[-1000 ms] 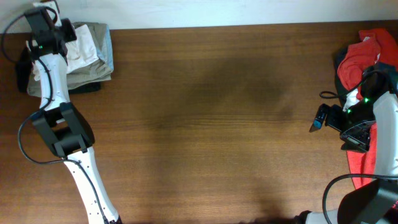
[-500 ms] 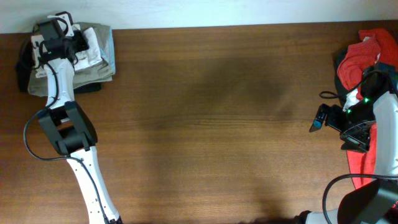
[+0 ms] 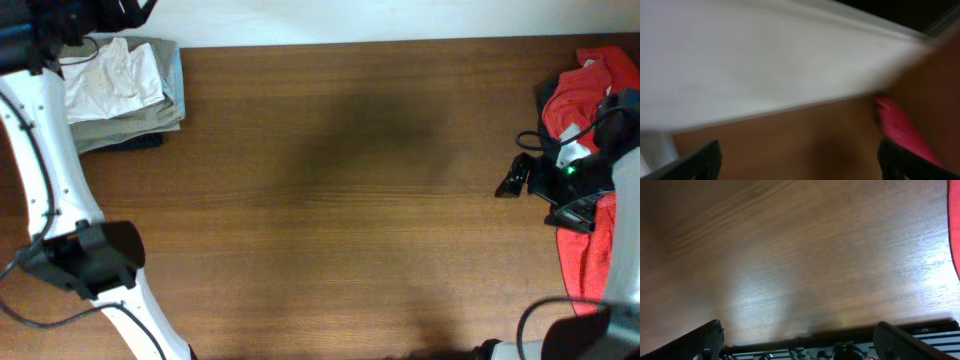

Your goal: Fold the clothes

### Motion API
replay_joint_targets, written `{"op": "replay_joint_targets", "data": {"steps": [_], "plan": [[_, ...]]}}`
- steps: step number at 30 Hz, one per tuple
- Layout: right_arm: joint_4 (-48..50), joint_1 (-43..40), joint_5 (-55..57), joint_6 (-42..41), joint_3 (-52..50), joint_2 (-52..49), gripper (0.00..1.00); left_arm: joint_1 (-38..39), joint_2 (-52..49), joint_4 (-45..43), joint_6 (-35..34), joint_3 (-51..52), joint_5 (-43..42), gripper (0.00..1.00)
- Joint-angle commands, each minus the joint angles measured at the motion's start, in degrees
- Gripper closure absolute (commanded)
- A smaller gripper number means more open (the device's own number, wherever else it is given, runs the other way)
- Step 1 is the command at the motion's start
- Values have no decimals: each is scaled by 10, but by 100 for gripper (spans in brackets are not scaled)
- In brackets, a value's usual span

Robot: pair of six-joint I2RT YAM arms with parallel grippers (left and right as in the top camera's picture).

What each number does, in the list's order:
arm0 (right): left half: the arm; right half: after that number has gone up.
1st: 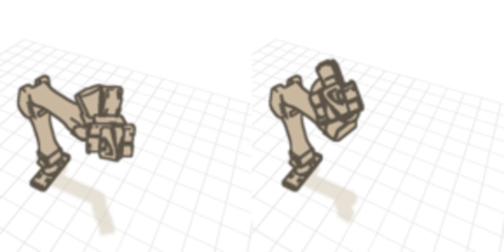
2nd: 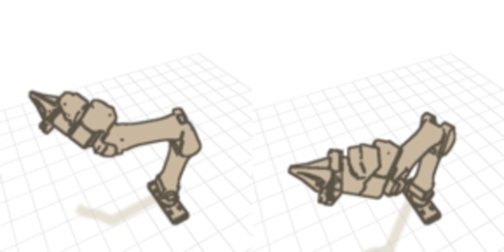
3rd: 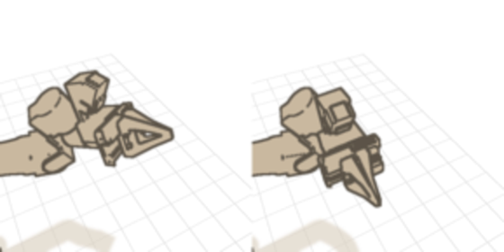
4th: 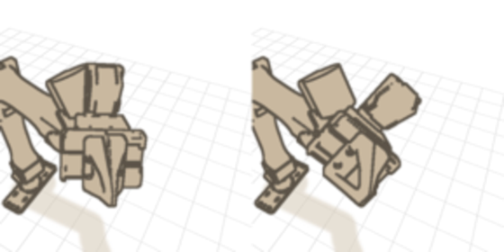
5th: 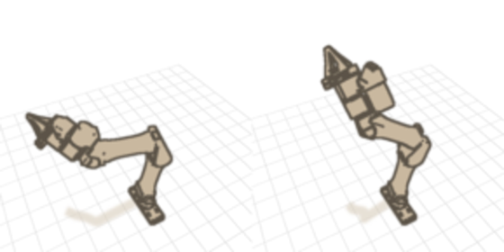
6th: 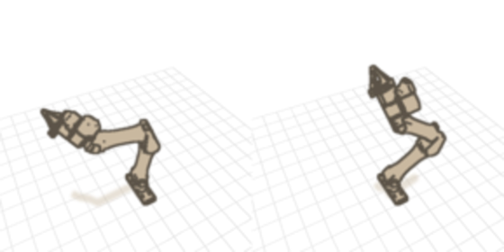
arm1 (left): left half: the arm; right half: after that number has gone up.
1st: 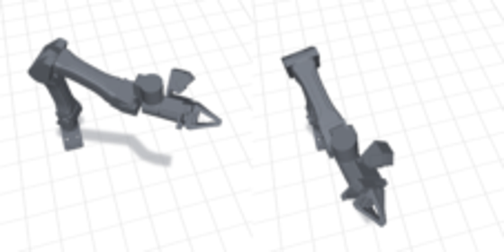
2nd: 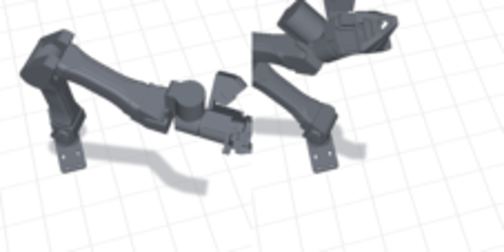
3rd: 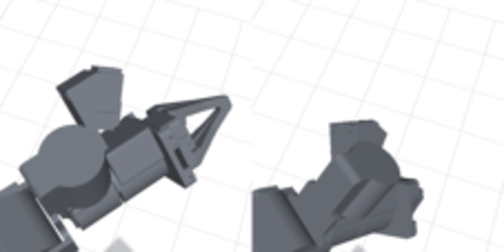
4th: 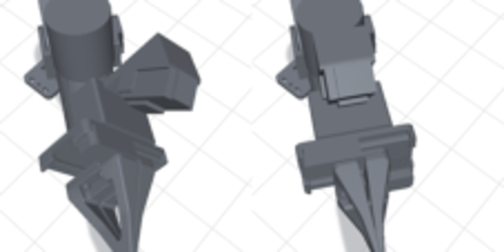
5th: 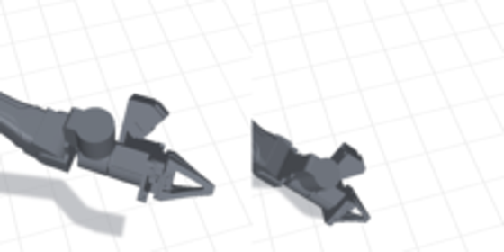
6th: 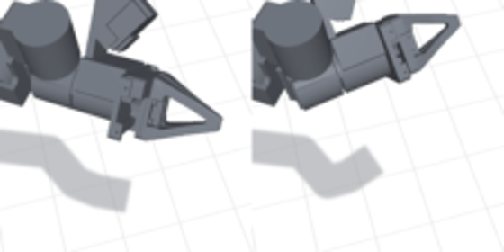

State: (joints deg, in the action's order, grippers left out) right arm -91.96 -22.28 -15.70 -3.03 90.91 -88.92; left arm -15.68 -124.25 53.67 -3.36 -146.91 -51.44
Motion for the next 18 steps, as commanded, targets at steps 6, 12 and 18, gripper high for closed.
{"op": "replay_joint_targets", "data": {"steps": [6, 12, 18], "plan": [[-32, -2, -23, 33, 20, 279, 1, -2, 171, 302, 98, -4, 95, 1], [-35, -2, -83, 32, 20, 418, 1, 1, 227, 430, 146, 8, 108, 1], [-23, -2, -76, 32, 20, 486, 1, 37, 297, 430, 146, 103, 147, 1]]}}
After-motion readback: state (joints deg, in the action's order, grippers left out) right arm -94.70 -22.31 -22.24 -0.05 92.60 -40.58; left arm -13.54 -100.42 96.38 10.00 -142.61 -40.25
